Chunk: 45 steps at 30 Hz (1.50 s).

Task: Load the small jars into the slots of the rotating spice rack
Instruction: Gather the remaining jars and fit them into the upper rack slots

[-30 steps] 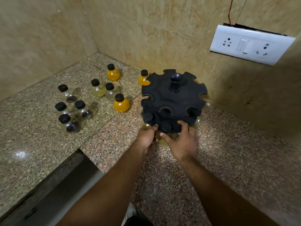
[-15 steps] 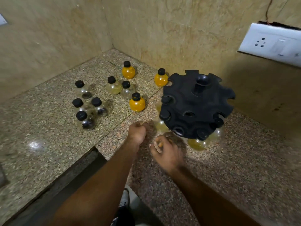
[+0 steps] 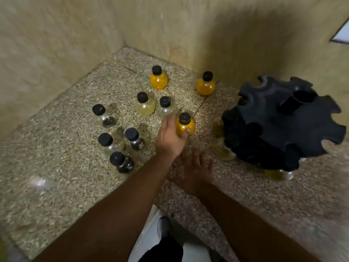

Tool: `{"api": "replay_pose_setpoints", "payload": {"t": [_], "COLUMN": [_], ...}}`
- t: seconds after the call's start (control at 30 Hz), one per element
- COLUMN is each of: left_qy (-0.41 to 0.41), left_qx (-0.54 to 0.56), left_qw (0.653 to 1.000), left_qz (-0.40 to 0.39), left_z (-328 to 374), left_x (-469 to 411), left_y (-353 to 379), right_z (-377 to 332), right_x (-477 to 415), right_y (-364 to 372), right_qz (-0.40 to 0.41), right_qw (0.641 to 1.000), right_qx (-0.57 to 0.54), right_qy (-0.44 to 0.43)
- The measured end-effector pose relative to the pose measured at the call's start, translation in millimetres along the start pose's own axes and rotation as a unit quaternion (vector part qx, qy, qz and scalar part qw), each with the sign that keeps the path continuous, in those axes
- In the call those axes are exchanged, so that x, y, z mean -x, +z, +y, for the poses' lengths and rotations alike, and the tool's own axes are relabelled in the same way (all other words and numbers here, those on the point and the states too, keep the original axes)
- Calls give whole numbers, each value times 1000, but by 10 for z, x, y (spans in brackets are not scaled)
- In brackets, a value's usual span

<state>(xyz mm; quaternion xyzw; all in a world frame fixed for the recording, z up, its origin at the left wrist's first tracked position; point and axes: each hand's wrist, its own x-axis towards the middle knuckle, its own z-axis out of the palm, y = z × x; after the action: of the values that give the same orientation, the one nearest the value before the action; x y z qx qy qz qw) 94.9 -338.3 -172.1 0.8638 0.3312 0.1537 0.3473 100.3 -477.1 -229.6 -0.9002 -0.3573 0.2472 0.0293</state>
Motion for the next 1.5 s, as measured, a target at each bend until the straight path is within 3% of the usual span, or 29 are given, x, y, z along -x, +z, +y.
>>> {"api": "replay_pose_setpoints", "payload": {"t": [0.1,0.33,0.5,0.63,0.8,0.93,1.03,1.17,1.23,1.33,1.4,1.5], "left_qy": [83,118,167,206,290,295,240,-7,-136,-276,-312,-319], "left_qx": [-17,-17,-7,11,22,56,96,206,238,350,394,379], "left_qw": [996,991,982,976,949,935,928,905,868,782,757,772], "left_qz": [-31,-67,-88,-72,-121,-190,-268,-372,-414,-436,-417,-398], "left_z": [-5,-52,-29,75,134,244,388,692,808,902,936,962], "left_x": [-242,-452,-205,113,420,570,670,755,743,703,669,630], "left_y": [-46,25,102,143,191,281,393,545,616,677,693,693], "right_z": [-60,-120,-131,-67,141,249,369,594,718,881,920,921], "right_x": [-57,-27,165,392,619,855,1034,1204,1235,1192,1131,1058], "right_y": [28,-43,-206,-187,-159,-161,-113,-171,-262,-418,-506,-606], "right_qz": [-3,75,259,344,353,359,379,401,407,404,393,388], "right_qw": [1000,992,924,883,874,865,848,826,821,830,839,849], "right_qx": [-4,-86,-248,-289,-303,-317,-318,-293,-295,-287,-281,-262], "right_qy": [28,47,132,135,142,151,191,268,271,254,251,246]}}
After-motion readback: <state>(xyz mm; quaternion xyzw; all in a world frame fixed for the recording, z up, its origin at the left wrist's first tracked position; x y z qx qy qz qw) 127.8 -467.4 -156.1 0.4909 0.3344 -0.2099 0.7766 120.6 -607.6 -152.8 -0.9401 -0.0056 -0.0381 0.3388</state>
